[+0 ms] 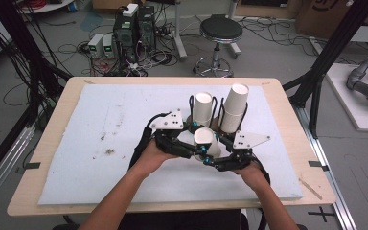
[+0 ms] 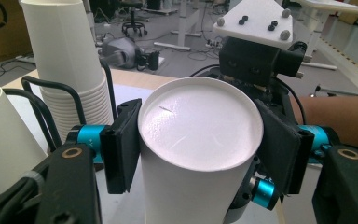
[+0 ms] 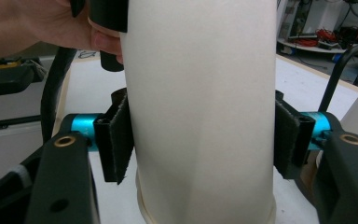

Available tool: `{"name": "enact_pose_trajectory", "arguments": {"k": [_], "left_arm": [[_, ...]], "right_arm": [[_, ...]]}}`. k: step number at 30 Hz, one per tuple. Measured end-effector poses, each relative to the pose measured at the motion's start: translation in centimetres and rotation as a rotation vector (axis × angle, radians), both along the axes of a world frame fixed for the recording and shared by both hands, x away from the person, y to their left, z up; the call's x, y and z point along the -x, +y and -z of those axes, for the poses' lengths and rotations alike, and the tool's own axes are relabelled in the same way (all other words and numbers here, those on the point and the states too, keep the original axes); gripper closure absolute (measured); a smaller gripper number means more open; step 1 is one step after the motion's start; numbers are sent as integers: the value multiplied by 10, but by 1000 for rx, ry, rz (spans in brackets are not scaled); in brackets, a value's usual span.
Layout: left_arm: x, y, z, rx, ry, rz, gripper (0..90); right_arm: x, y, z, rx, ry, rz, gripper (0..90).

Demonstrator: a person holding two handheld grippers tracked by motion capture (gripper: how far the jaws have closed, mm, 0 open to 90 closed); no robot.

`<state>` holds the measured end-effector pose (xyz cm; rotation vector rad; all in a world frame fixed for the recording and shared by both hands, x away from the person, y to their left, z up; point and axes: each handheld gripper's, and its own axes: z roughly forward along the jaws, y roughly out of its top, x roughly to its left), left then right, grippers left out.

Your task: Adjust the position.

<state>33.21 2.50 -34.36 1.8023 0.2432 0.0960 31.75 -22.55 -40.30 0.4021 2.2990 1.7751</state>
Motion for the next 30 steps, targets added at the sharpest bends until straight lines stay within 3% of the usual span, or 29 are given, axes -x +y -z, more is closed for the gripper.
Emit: {"name": "enact_pose_trajectory", "arguments": {"k": [3,5,6,9,12,16,20,24,26,30], "left_arm": [[1,1,0,-15,9,4,335],[2,3,-2,-39,-26,-20,214],[2,5,-4,-35,-26,-8,199],[2,7,-7,-30,-23,19,199],[1,6,-10,-57,-33,48,199],[0,2,-6,-113,-12,100,203],[0,0,-4,-132,-5,136,207],[-2,-1,0,-143,4,168,273],[-2,0,-1,-141,-10,209,344],[-1,1,2,-161,-6,216,357]], "right_arm": [[2,0,0,21,-13,-7,375],[2,-1,-2,27,-19,-12,379],[2,-1,-2,32,-25,-15,381],[3,0,-3,57,-31,-22,383],[3,1,-3,81,-36,-45,383],[5,4,-3,85,-32,-90,381],[5,5,-2,94,-30,-116,381],[6,7,-3,96,-32,-141,381],[5,7,-3,95,-22,-149,380],[5,8,-1,110,-3,-165,376]]}}
